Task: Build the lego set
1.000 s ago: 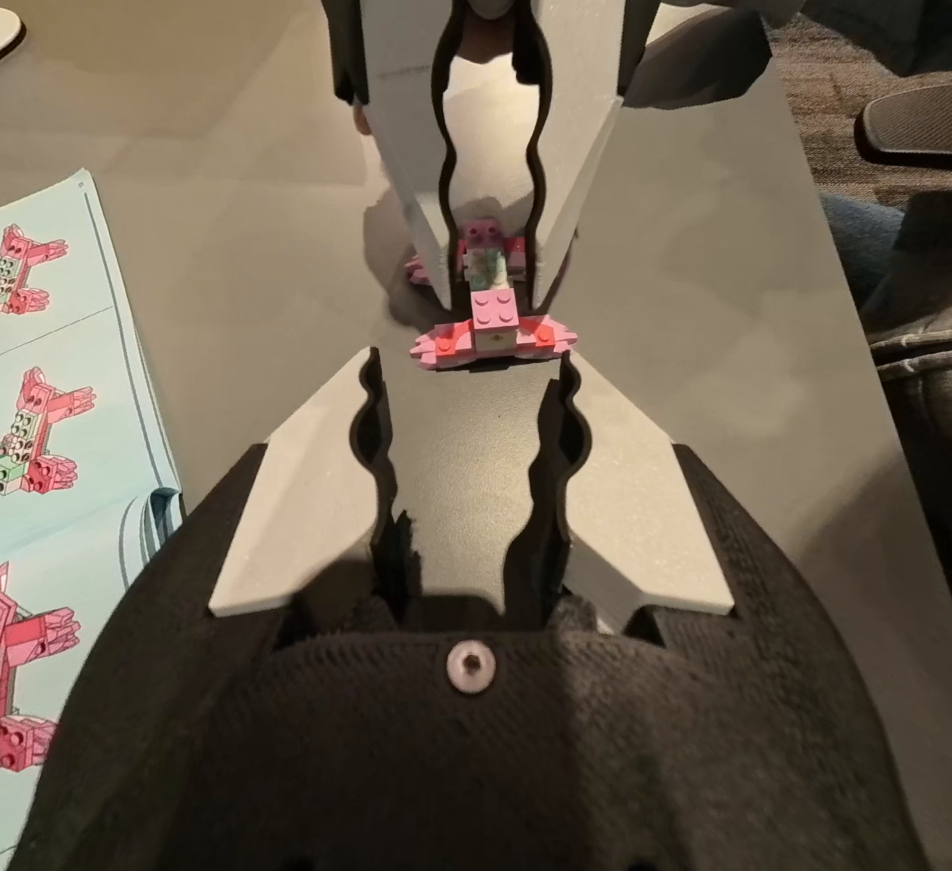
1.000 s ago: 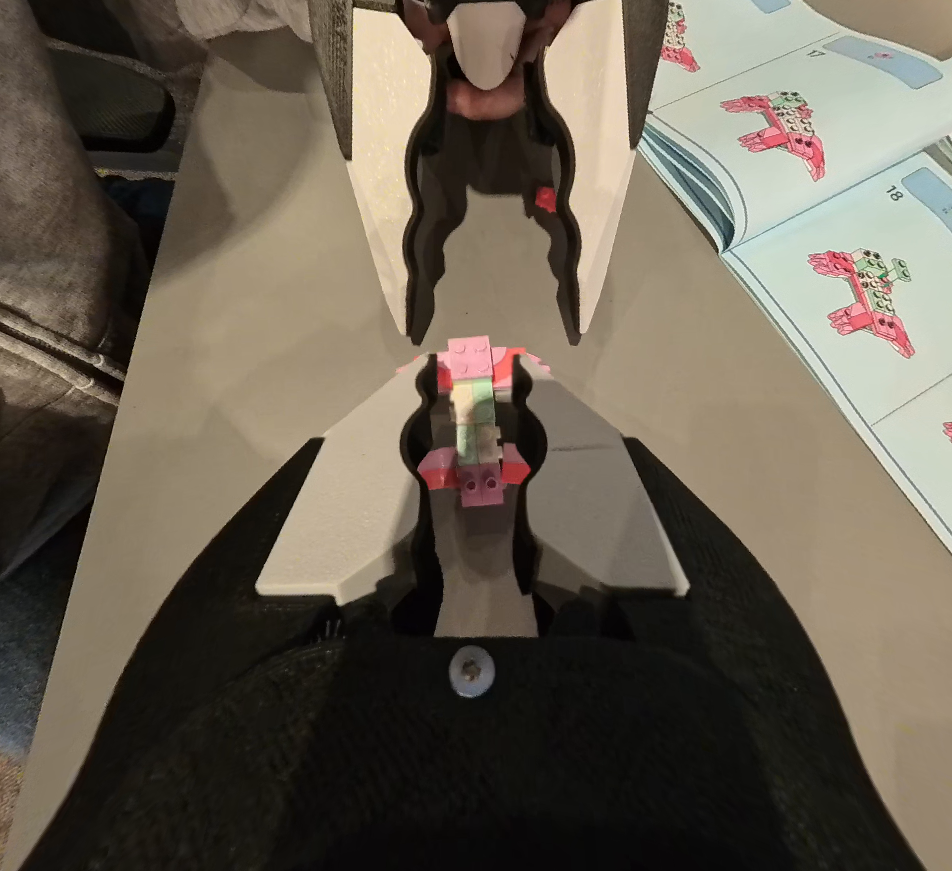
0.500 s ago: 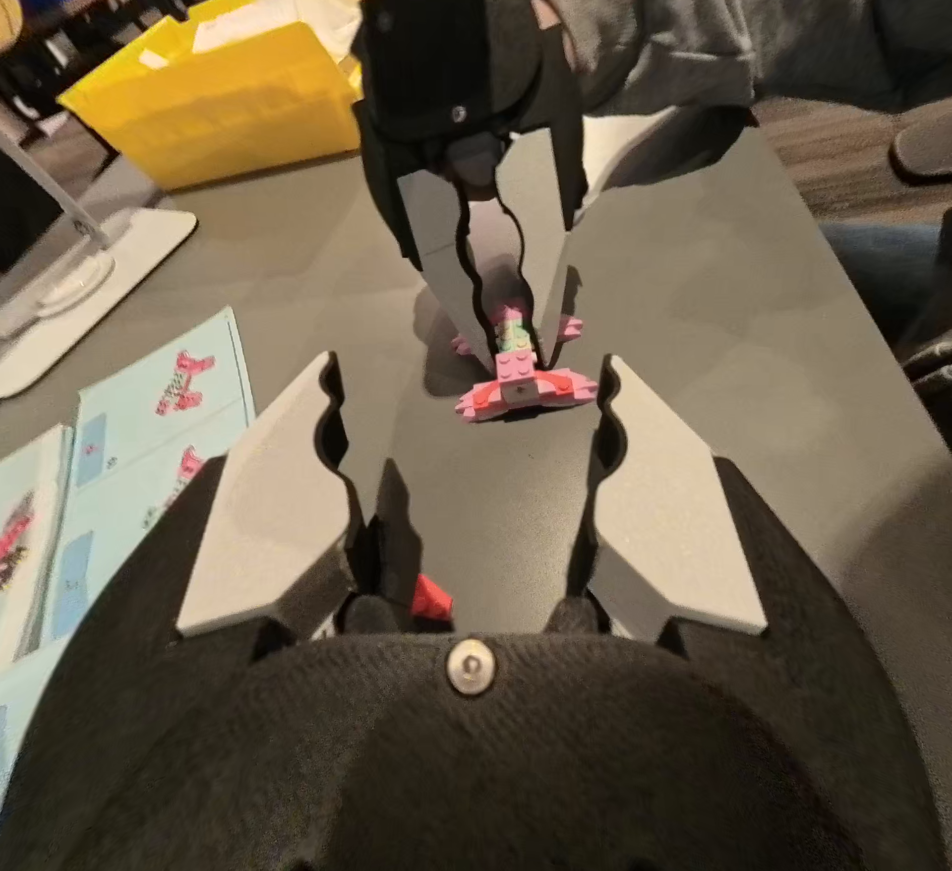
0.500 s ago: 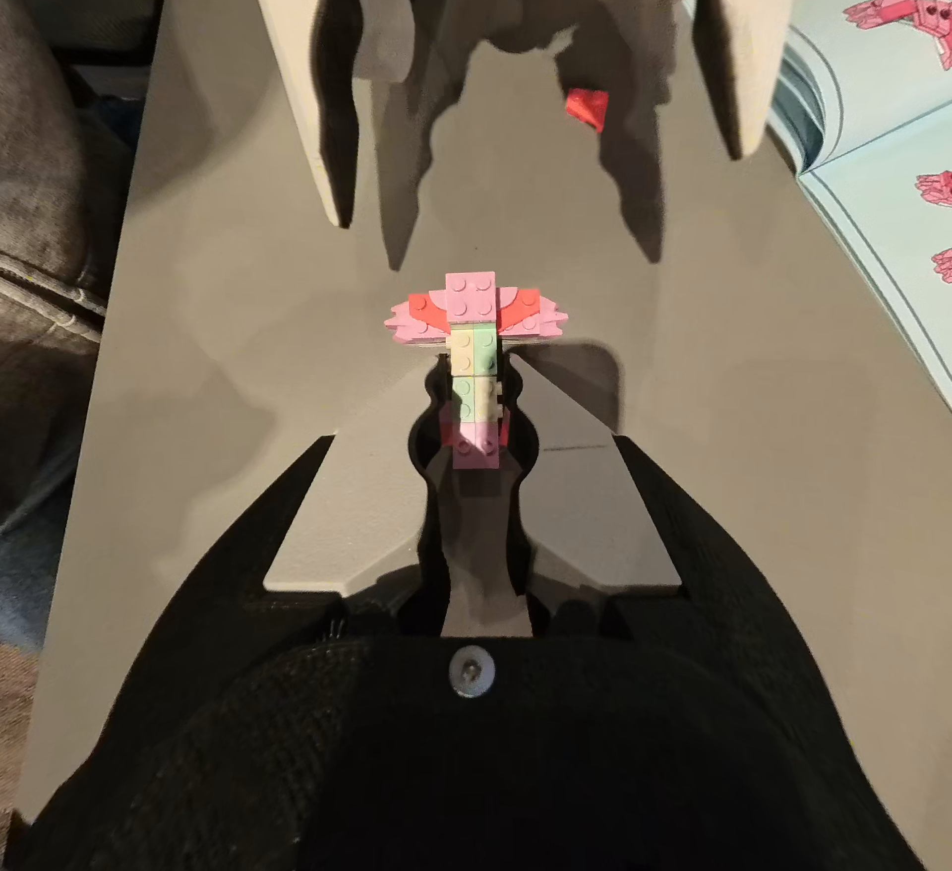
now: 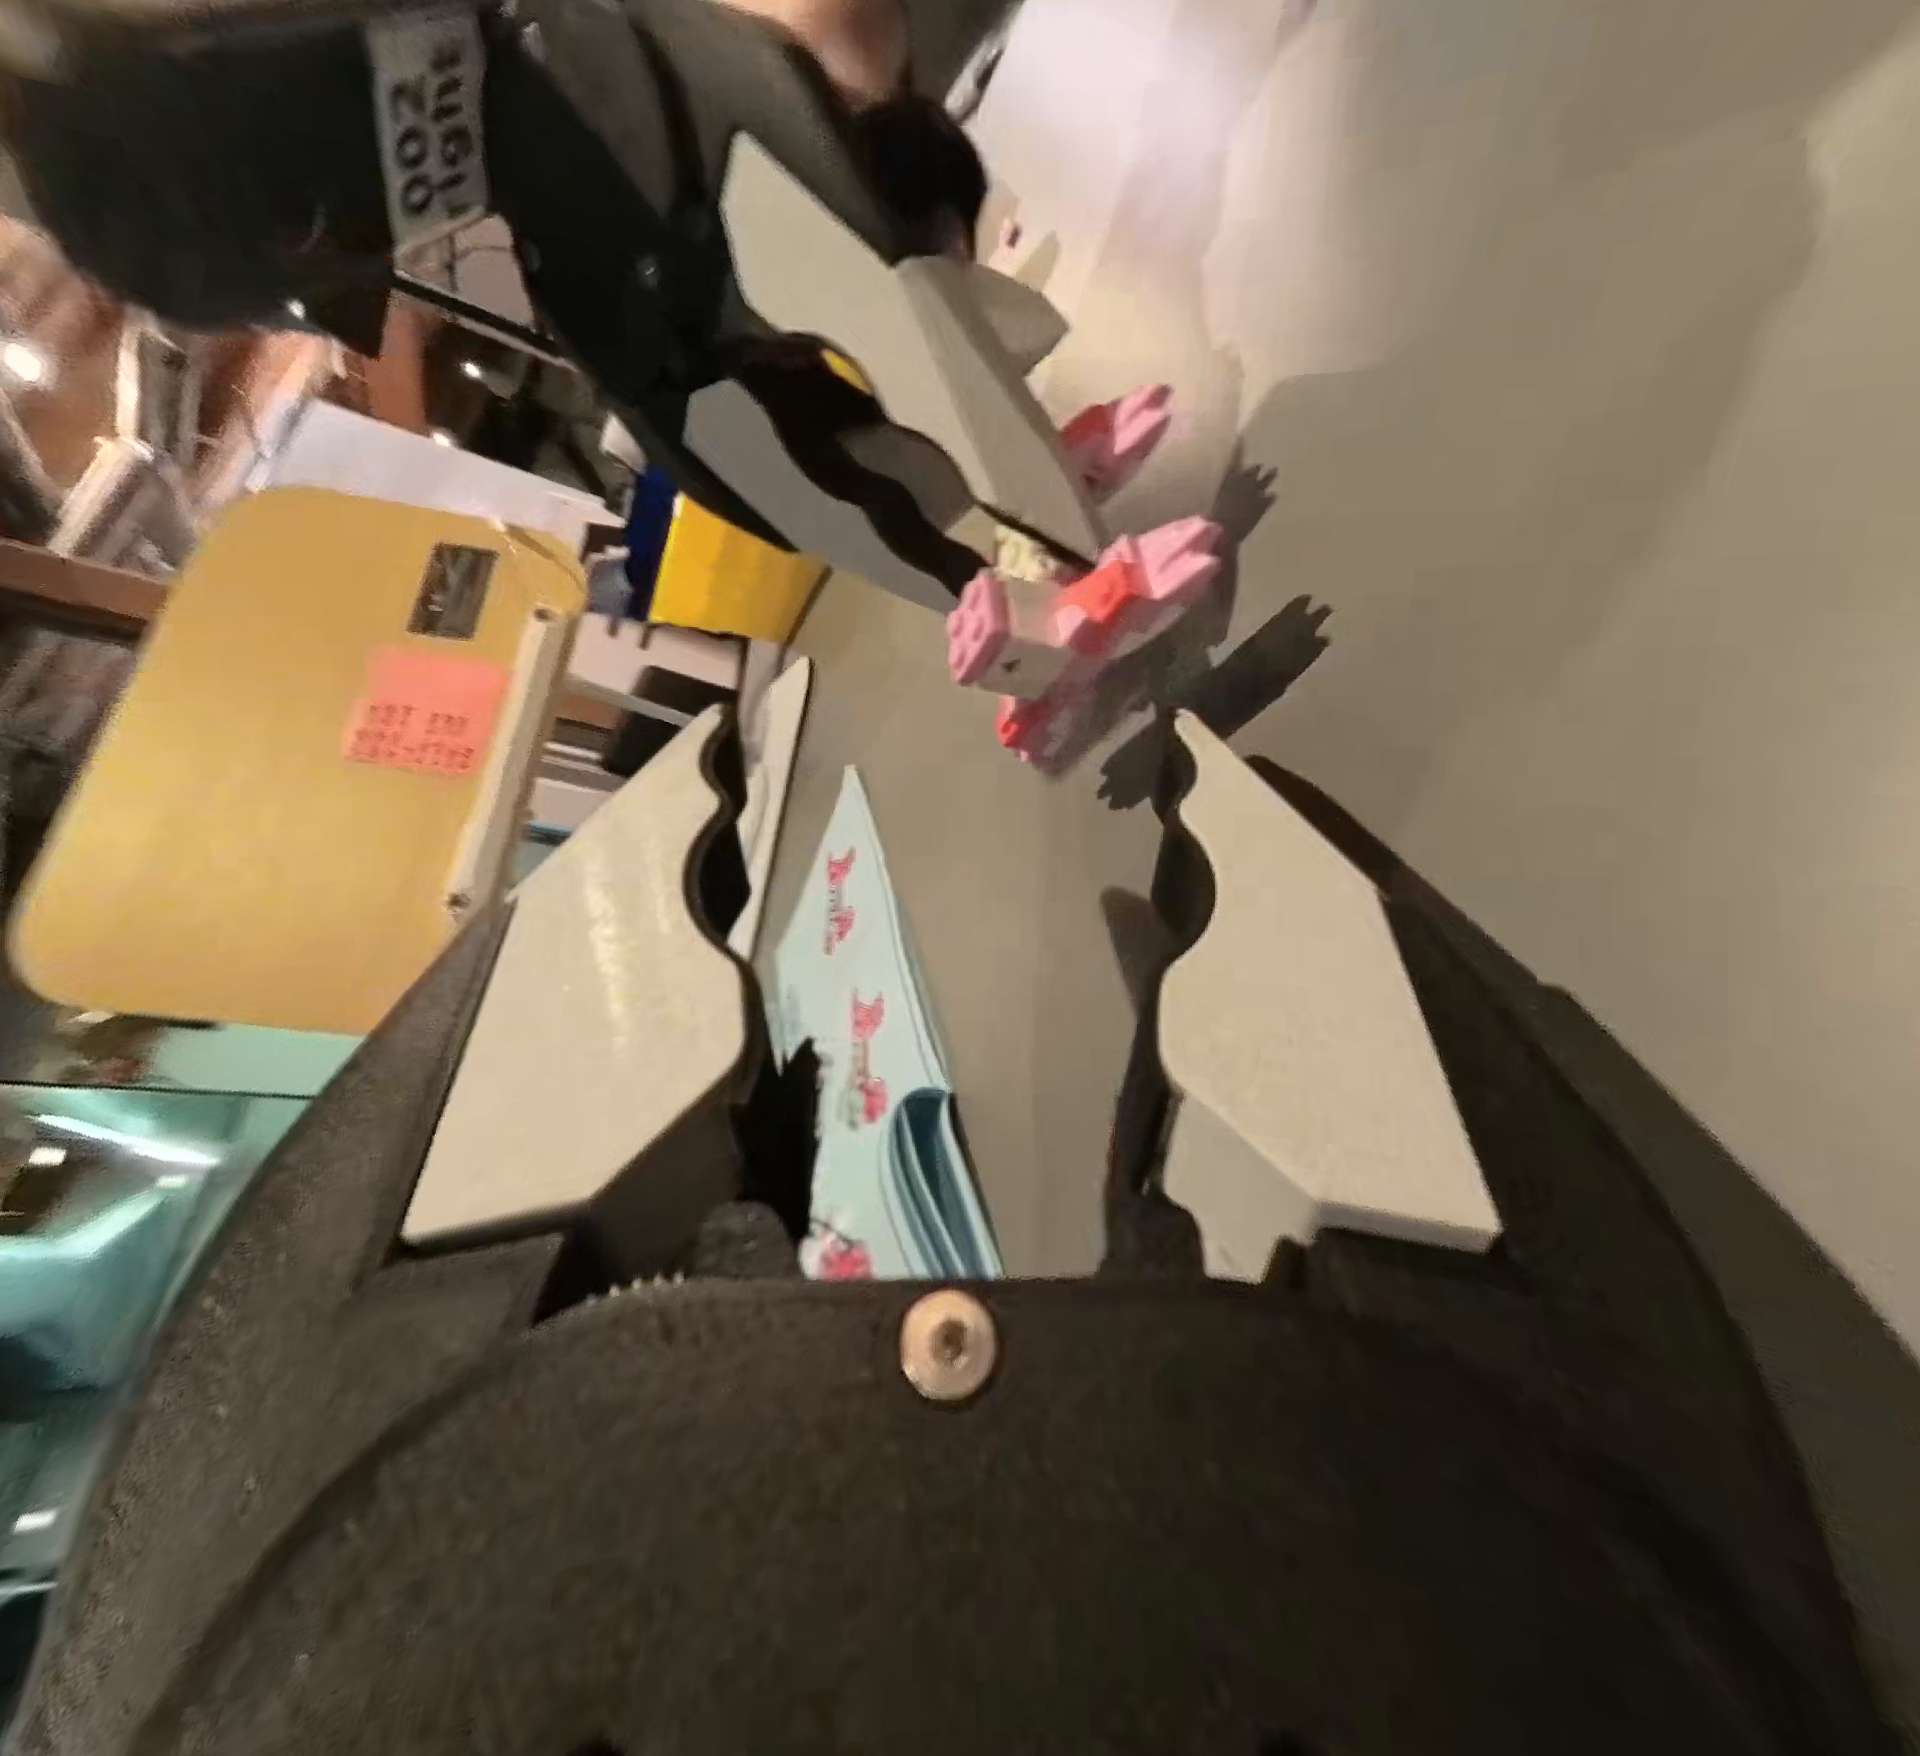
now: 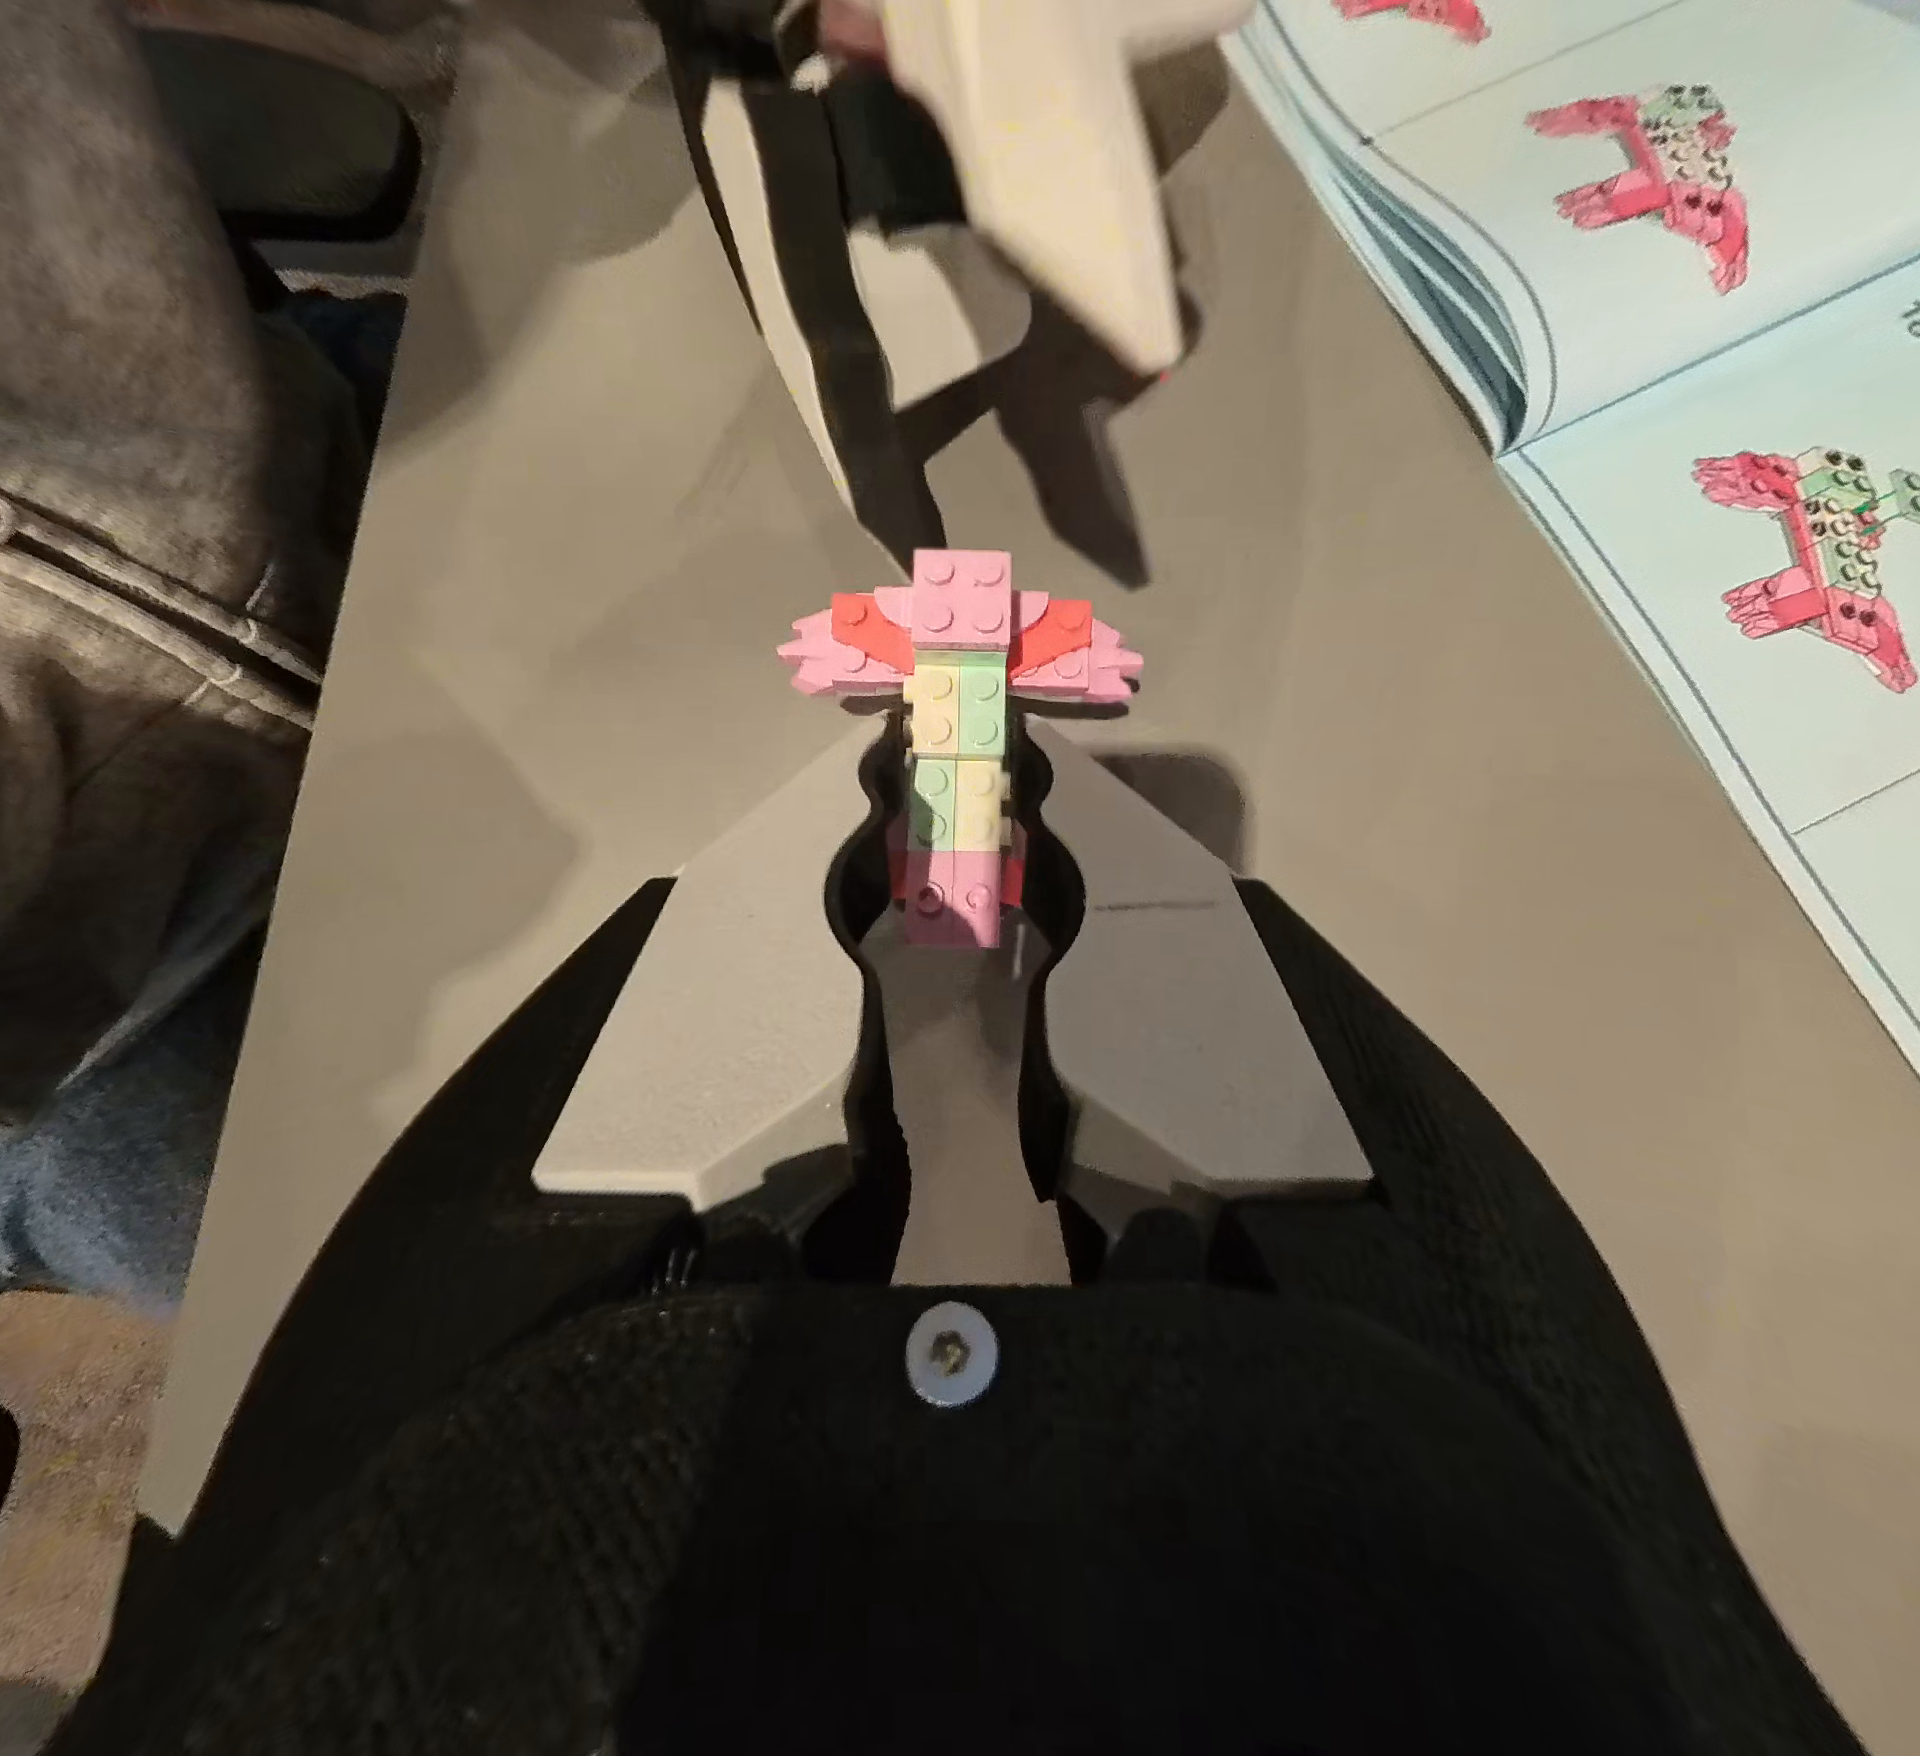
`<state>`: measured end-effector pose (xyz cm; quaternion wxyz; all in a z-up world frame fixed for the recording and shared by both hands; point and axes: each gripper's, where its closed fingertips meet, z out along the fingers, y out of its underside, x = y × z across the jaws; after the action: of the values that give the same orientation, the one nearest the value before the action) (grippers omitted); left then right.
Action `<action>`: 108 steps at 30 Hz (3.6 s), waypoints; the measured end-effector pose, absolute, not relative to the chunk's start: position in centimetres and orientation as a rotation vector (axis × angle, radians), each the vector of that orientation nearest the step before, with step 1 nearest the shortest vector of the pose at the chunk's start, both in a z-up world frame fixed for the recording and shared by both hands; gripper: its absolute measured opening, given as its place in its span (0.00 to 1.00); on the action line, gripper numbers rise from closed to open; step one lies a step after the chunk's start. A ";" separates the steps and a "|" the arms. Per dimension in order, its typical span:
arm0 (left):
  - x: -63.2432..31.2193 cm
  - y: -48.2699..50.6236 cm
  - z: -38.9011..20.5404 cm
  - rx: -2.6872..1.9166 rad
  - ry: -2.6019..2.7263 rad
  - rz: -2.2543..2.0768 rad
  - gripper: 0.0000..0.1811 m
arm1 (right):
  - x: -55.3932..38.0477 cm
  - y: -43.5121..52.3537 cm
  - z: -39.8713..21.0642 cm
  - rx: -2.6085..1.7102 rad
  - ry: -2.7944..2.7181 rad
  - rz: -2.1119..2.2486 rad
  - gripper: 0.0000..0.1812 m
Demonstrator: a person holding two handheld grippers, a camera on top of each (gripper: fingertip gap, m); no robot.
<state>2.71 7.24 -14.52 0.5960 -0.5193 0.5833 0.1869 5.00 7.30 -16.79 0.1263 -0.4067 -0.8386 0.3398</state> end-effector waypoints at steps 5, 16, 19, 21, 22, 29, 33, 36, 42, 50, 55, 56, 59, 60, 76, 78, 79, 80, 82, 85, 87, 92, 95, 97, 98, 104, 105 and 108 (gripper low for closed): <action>3.2 7.6 -15.0 -1.083 1.405 0.647 0.39 | 4.8 6.9 -16.0 -1.184 -2.422 1.059 0.10; 4.5 6.9 -15.2 -1.005 1.443 0.667 0.28 | 4.5 5.8 -15.6 -1.157 -2.443 1.104 0.10; 4.4 6.9 -15.0 -1.000 1.435 0.675 0.23 | 4.4 5.7 -15.4 -1.158 -2.440 1.126 0.10; 4.4 6.9 -14.9 -0.988 1.444 0.708 0.18 | 4.4 5.6 -15.5 -1.161 -2.442 1.131 0.10; 4.4 6.9 -14.9 -0.988 1.451 0.722 0.18 | 4.4 5.6 -15.5 -1.162 -2.442 1.129 0.10; 3.5 7.9 -15.2 -1.151 1.399 0.691 0.18 | 2.9 7.4 -14.6 -1.155 -2.217 1.018 0.29; 2.1 9.1 -15.0 -1.396 1.226 0.443 0.18 | 2.3 8.8 -13.3 -0.874 -2.072 0.608 0.31; 1.1 9.5 -14.7 -1.497 1.124 0.299 0.18 | 1.9 8.7 -13.7 -0.713 -2.050 0.347 0.31; 1.3 9.3 -14.5 -1.526 1.085 0.203 0.18 | 0.6 9.9 -15.8 -0.611 -2.049 0.029 0.21; 1.2 9.5 -13.9 -1.518 1.036 0.187 0.18 | 0.0 10.8 -14.5 -0.700 -1.932 0.032 0.10; 1.4 9.5 -13.6 -1.520 1.061 0.265 0.18 | 0.4 11.0 -14.2 -0.726 -1.914 0.046 0.09; 1.4 9.5 -13.8 -1.540 1.075 0.277 0.18 | 0.4 11.0 -14.5 -0.725 -1.922 0.038 0.09; 1.4 9.4 -14.4 -1.573 1.096 0.295 0.18 | 0.6 10.9 -15.0 -0.720 -1.942 0.026 0.09; 1.4 9.4 -14.6 -1.581 1.107 0.297 0.18 | 0.6 10.9 -15.2 -0.719 -1.949 0.021 0.09; 1.1 9.5 -14.9 -1.492 1.146 0.444 0.19 | 0.3 10.4 -15.7 -0.812 -1.940 0.202 0.09; 1.2 9.4 -14.7 -1.472 1.168 0.508 0.18 | 0.3 10.4 -15.6 -0.829 -1.940 0.216 0.09; 1.2 9.3 -14.6 -1.452 1.184 0.546 0.18 | 0.3 10.3 -15.7 -0.836 -1.941 0.219 0.09; 1.2 9.3 -14.7 -1.447 1.191 0.568 0.18 | 0.3 10.3 -15.7 -0.841 -1.941 0.215 0.09; 1.1 9.5 -15.0 -1.473 1.192 0.573 0.18 | 0.3 10.5 -16.0 -0.865 -1.941 0.213 0.09; 1.0 9.6 -15.0 -1.475 1.191 0.582 0.19 | 0.2 10.6 -16.1 -0.883 -1.932 0.228 0.09; 0.9 9.6 -15.2 -1.471 1.201 0.583 0.19 | 0.2 10.6 -16.2 -0.868 -1.933 0.214 0.09; 1.1 9.6 -14.9 -1.393 1.204 0.587 0.19 | 0.2 10.6 -16.0 -0.830 -1.938 0.169 0.09; 1.5 9.2 -14.8 -1.308 1.244 0.652 0.24 | 0.2 10.2 -16.1 -0.840 -1.952 0.211 0.09; 1.4 9.3 -14.9 -1.337 1.250 0.624 0.20 | 0.3 10.3 -16.4 -0.826 -1.962 0.181 0.09; 1.4 9.3 -15.0 -1.354 1.248 0.601 0.20 | 0.3 10.3 -16.4 -0.825 -1.964 0.174 0.09; 1.7 9.2 -15.3 -1.358 1.314 0.639 0.19 | 0.4 10.5 -16.8 -0.799 -1.990 0.085 0.09; 1.6 9.2 -15.6 -1.368 1.328 0.644 0.19 | 0.4 10.6 -17.1 -0.791 -2.001 0.063 0.09; 1.7 9.2 -16.2 -1.406 1.342 0.609 0.19 | 0.4 10.6 -17.6 -0.769 -2.016 0.024 0.09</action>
<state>1.66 9.17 -16.22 0.5246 -0.5877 0.5608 0.2547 0.40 10.62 -17.62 0.4721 -0.3143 -0.8236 0.0099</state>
